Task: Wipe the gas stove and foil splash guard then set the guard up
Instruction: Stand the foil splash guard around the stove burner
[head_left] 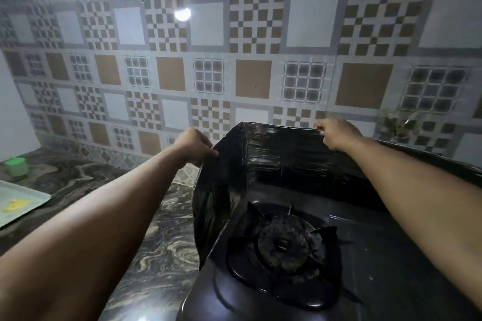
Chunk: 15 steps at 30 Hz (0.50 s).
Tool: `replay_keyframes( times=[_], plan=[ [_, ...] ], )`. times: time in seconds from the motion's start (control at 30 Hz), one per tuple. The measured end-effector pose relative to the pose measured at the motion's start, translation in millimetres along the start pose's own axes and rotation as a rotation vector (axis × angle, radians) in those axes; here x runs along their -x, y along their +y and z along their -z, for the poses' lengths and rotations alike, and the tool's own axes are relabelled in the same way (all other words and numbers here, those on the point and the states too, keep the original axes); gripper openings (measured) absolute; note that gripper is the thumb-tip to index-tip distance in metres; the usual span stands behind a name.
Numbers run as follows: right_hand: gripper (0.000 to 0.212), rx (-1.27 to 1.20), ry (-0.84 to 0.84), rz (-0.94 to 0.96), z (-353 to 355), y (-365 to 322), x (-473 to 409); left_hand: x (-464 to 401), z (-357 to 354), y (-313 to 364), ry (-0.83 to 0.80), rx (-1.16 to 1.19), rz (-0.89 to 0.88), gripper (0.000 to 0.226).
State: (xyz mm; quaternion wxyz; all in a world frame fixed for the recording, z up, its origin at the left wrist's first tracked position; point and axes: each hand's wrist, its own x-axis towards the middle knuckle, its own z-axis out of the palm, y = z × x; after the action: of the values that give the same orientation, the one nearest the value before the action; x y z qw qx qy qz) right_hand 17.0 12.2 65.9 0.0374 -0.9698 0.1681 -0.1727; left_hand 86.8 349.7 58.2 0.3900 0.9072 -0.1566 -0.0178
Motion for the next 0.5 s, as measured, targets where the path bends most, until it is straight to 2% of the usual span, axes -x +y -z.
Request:
replay_keyframes(
  times=[0.13,0.23,0.3,0.5],
  plan=[
    [0.038,0.044,-0.017,-0.016,-4.6,4.4,-12.4,-16.3,-9.2,1.9,-0.031,0.047,-0.025,0.014],
    [0.029,0.093,-0.016,-0.052,-6.5,3.9,-18.8,-29.5,-9.2,3.8,-0.006,0.066,-0.03,0.016],
    [0.03,0.115,-0.024,-0.076,-7.3,1.6,-22.7,-37.4,-9.2,4.8,0.004,0.09,-0.028,0.017],
    [0.019,0.133,-0.113,-0.155,-21.0,-8.7,-26.4,-47.4,-24.1,2.0,-0.179,0.156,0.004,0.02]
  ],
)
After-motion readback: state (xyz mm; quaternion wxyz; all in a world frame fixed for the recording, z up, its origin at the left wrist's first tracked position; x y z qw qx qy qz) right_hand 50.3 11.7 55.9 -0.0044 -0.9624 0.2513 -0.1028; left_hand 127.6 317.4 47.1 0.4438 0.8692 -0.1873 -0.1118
